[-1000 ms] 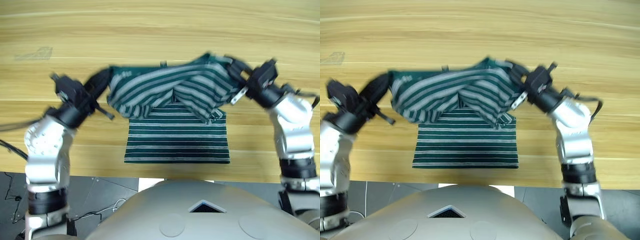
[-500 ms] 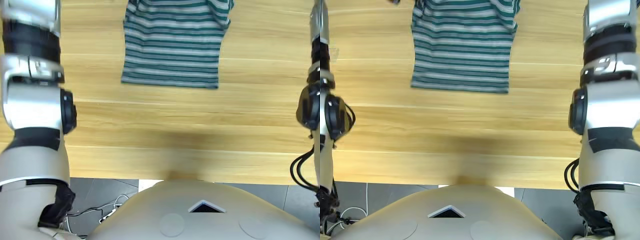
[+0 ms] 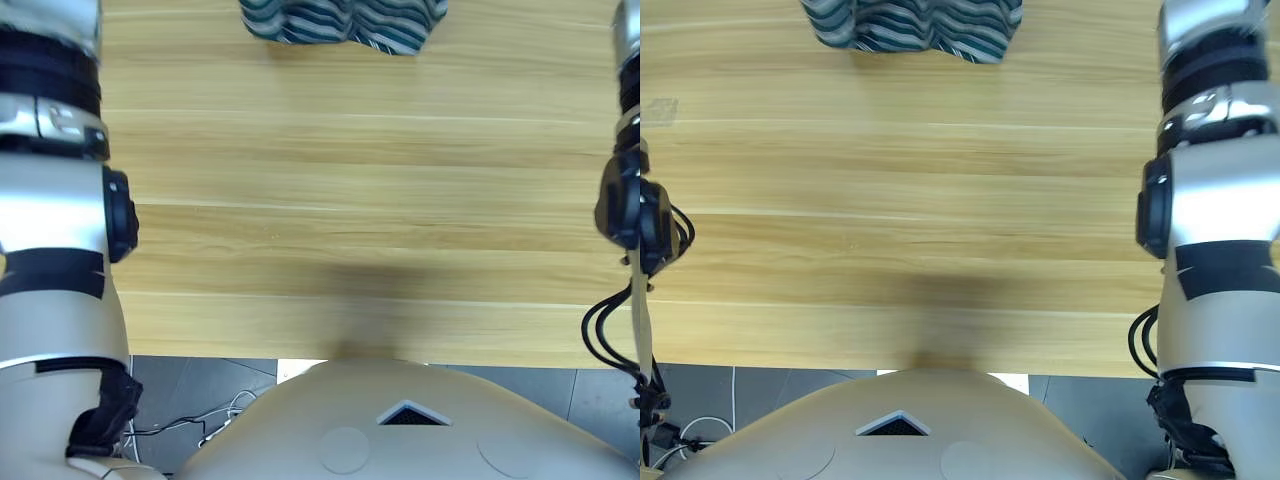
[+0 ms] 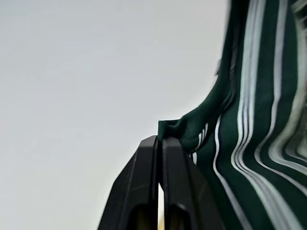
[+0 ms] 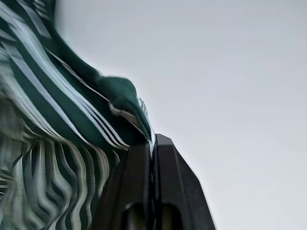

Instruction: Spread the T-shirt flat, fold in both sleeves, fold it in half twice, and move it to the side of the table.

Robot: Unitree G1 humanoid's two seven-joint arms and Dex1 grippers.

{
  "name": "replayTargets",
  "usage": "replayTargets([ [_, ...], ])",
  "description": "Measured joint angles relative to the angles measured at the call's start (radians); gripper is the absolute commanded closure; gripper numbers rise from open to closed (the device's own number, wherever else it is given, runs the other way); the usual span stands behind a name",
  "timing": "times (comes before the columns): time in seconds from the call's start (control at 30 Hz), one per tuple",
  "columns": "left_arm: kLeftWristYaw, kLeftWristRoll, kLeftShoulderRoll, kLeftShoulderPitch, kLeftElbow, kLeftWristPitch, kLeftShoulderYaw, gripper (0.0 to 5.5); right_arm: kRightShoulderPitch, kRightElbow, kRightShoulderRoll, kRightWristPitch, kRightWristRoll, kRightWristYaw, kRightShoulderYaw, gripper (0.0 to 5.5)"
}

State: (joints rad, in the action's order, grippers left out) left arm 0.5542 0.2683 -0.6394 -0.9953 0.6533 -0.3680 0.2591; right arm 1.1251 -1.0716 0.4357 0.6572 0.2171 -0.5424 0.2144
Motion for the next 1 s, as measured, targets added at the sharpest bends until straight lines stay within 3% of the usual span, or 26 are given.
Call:
replayTargets([
  [0.2,0.15,-0.05,-0.109,0.521,-0.524,0.104,-0.009,5.5,-0.369,0.352,0.018,-0.026,-0.106,-0.284,0.062,5.46],
  [0.37,0.206,-0.054,-0.212,0.687,-0.74,0.126,-0.065,5.5,-0.464,0.607,0.134,-0.186,-0.266,-0.507,0.039,5.46],
  [0.47,0.266,-0.052,-0.301,0.816,-0.902,0.093,-0.09,5.5,-0.635,0.81,0.227,-0.284,-0.334,-0.63,0.048,5.46],
  [0.73,0.389,0.027,-0.376,1.108,-1.208,0.084,-0.006,5.5,-0.96,1.168,0.324,-0.404,-0.344,-0.714,0.138,5.46],
  [1.0,0.404,0.132,-0.376,1.235,-1.23,0.042,0.058,4.27,-1.121,1.275,0.329,-0.441,-0.312,-0.687,0.192,5.5],
])
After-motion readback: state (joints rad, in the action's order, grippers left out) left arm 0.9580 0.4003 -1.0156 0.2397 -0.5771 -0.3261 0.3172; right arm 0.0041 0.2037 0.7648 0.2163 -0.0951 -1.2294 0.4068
